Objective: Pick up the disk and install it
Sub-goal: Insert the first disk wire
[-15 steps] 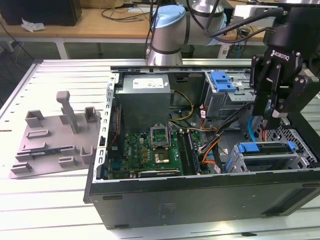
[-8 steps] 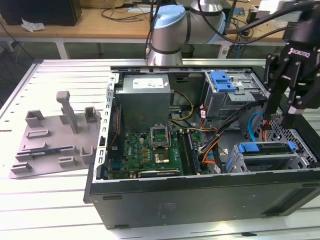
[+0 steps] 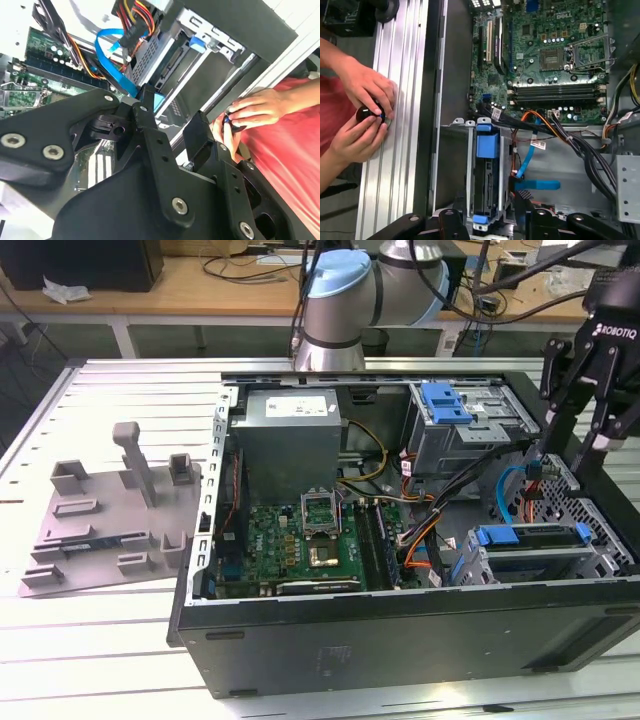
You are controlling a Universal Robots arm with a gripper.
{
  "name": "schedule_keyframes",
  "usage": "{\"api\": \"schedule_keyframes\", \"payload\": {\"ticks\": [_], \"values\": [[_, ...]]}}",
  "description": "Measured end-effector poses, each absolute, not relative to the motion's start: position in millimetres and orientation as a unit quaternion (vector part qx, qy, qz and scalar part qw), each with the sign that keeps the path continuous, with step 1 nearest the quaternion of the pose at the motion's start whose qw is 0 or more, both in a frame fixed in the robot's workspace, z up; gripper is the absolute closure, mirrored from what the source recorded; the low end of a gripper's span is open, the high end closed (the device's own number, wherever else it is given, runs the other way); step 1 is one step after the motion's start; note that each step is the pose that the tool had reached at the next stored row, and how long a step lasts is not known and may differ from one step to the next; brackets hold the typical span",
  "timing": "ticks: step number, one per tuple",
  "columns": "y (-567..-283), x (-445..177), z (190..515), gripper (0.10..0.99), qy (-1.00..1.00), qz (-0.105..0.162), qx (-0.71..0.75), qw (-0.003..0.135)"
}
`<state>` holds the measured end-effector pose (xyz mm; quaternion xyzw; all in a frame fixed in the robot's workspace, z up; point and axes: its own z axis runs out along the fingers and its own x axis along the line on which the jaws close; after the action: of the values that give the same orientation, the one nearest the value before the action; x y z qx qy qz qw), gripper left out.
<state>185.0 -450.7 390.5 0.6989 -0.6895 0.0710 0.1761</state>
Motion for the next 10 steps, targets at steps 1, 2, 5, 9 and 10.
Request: {"api": "schedule_keyframes", "payload": {"ticks": [1,2,5,9,10], "values": [[-447,188,390,0.58,-0.689,0.072,0.699,0.178],[-444,190,391,0.58,-0.689,0.072,0.698,0.179],[-434,203,390,0.58,-0.688,0.072,0.698,0.183],[-425,212,389,0.58,-0.687,0.078,0.696,0.191],[-424,212,389,0.58,-0.687,0.08,0.696,0.193]]}}
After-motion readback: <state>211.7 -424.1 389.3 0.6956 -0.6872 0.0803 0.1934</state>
